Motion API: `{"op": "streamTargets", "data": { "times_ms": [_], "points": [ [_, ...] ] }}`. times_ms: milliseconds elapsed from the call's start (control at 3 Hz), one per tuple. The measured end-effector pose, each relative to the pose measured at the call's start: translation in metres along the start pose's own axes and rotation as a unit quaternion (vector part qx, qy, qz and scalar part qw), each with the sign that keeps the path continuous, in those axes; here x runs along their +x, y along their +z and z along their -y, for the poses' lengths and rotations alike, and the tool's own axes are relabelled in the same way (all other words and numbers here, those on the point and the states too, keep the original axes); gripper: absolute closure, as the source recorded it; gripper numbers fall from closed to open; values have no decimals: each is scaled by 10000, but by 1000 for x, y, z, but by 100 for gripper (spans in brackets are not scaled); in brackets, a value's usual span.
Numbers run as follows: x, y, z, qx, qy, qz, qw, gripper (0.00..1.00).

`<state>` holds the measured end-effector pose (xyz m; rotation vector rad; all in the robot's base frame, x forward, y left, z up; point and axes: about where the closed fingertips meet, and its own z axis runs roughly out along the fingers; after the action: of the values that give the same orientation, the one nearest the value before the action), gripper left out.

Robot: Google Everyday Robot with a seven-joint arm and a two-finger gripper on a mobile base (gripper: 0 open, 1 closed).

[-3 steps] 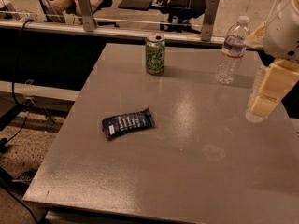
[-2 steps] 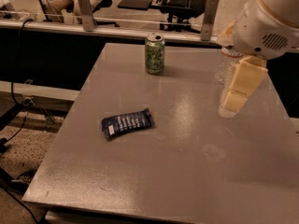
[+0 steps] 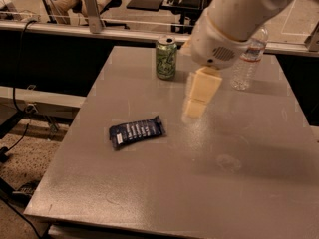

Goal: Pick rxbar blueberry

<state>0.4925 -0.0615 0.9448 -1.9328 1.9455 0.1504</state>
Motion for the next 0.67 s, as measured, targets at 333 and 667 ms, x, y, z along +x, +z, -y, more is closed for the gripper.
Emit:
{"op": "streamTargets", "data": {
  "times_ms": [333,667],
  "points": [
    [-31,46,5,-304,-328,146,9989,0],
    [-51,77,-2,-557,-593,194,9965,0]
  ]
}}
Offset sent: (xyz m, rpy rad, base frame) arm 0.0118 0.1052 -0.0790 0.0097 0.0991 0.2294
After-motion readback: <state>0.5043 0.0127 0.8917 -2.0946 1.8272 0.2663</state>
